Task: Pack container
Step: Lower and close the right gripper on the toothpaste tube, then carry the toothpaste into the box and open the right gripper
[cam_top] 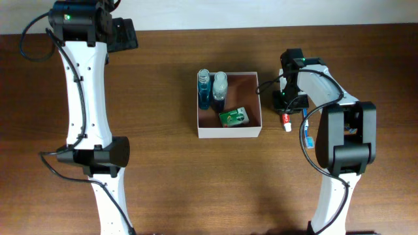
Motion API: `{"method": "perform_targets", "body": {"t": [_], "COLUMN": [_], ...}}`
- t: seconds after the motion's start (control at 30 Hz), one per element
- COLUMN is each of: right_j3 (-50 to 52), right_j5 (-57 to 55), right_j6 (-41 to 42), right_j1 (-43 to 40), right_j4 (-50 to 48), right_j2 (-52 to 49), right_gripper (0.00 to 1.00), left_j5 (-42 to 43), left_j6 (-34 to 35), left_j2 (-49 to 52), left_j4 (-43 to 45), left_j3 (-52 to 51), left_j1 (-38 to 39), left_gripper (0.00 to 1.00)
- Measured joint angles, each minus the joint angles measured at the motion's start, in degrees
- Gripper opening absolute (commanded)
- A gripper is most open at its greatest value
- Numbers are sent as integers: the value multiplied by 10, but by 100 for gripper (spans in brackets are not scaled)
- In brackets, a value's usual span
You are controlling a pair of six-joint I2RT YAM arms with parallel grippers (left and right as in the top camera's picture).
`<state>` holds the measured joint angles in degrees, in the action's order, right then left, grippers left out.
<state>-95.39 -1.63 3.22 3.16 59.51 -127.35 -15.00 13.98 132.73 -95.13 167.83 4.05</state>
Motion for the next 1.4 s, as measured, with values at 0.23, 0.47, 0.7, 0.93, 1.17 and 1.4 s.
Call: {"method": "perform_targets", "body": {"t": [0.23, 0.47, 0.7, 0.93, 1.17, 1.4], "right_j3": [-30, -168, -308, -385, -385, -385], "right_j5": [0, 2, 85, 212, 185, 137], "right_j6": [1, 0, 0, 0, 30, 69], "right_j1": [0, 0, 0, 14, 89, 116], "right_j4": [75, 190, 297, 330, 320, 320], "right_j2": [-5, -9, -9, -9, -9, -9], "right_gripper": [6, 6, 8, 11, 18, 21], "left_j5": [0, 0, 0, 0, 0, 0], "left_j6": [0, 0, 0, 0, 0, 0], "left_j2": [0, 0, 0, 0, 0, 0], "left_j4": [0, 0, 0, 0, 0, 0], "left_j3": [0, 0, 0, 0, 0, 0], "left_j1": [0, 0, 0, 0, 0, 0], "left_gripper": [99, 99, 99, 99, 99, 99]}}
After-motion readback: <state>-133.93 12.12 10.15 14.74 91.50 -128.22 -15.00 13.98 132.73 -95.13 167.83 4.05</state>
